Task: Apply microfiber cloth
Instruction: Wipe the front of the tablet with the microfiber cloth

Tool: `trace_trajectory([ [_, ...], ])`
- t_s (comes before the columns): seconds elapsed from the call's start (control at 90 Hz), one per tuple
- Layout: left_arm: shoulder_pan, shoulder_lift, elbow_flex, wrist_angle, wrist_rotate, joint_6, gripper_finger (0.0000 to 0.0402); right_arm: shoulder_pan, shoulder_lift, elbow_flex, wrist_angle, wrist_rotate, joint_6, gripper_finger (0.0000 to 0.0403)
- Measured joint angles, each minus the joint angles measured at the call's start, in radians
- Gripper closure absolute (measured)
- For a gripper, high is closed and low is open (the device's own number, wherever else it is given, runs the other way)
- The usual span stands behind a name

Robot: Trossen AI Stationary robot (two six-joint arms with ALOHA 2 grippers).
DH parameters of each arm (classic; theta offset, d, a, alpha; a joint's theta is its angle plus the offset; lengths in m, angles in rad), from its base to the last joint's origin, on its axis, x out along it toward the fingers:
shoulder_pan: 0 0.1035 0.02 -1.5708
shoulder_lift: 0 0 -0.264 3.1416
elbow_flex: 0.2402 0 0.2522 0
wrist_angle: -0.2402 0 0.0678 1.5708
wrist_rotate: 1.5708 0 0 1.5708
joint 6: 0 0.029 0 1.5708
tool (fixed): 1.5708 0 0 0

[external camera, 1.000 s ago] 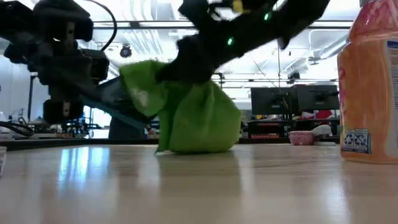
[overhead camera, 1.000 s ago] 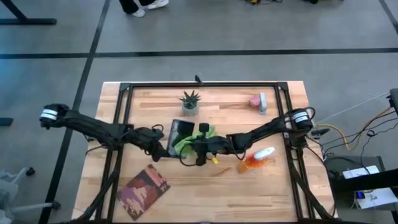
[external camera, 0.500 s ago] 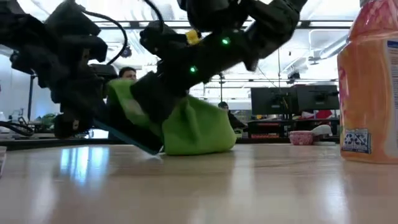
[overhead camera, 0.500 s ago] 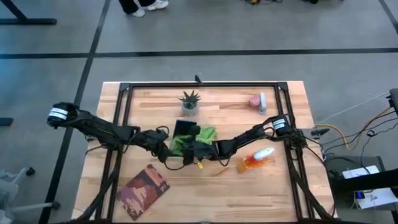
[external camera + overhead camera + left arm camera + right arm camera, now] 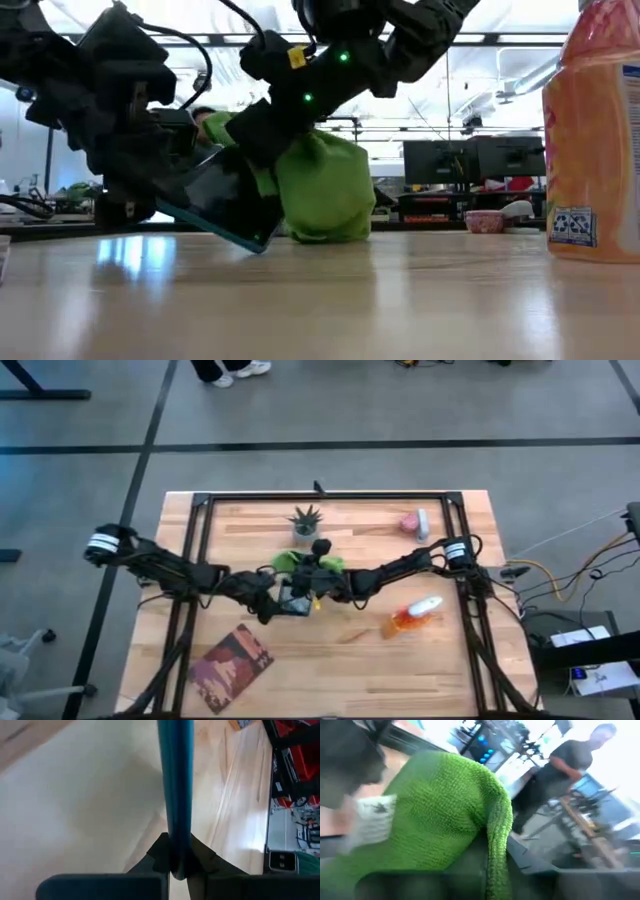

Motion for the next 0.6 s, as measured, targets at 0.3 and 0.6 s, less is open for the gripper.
trace_trajectory([
  [0.3, 0.008, -0.013, 0.001, 0.016, -0.068, 0.031, 0.0392, 0.070, 0.017, -0.024, -0.035, -0.157, 0.134, 0.0403],
  [0.6, 0.029, -0.052, 0.005, 0.046, -0.106, 0.078, 0.0392, 0.124, 0.016, -0.025, -0.180, -0.199, 0.186, 0.0403],
])
